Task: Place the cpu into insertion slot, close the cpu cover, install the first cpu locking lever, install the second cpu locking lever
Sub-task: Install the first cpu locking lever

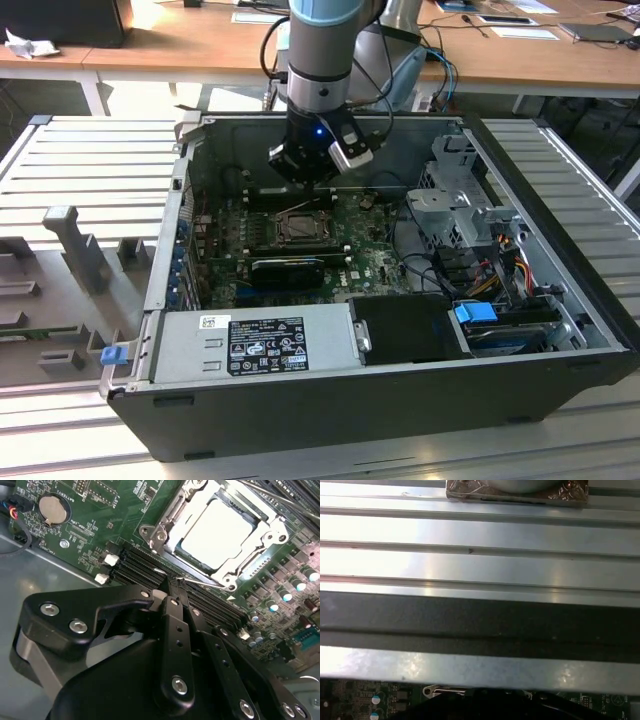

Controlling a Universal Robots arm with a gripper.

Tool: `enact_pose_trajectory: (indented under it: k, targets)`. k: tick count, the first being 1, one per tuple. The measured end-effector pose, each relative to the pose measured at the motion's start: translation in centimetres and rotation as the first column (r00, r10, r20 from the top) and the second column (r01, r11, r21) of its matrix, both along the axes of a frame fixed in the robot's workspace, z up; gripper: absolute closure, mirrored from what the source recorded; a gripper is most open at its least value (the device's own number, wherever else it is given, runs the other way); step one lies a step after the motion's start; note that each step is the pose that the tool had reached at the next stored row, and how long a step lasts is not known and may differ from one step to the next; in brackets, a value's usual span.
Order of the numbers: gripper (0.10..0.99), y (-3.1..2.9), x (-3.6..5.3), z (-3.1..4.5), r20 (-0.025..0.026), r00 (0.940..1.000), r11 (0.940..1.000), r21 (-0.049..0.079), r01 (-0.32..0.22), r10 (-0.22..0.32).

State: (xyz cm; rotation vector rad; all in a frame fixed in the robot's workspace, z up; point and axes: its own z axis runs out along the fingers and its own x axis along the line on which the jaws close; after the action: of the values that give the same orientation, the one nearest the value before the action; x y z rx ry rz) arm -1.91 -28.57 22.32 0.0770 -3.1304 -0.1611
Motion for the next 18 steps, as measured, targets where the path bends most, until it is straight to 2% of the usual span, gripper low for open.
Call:
enact_pose_trajectory:
  k: [9, 18]
  targets:
    - [0.98, -0.15, 0.37, -0.6, 0.0, 1.0, 1.0, 0.0, -0.001, 0.001]
    - [0.98, -0.16, 0.38, -1.15, 0.0, 0.9999, 0.9999, 0.0, -0.011, 0.011]
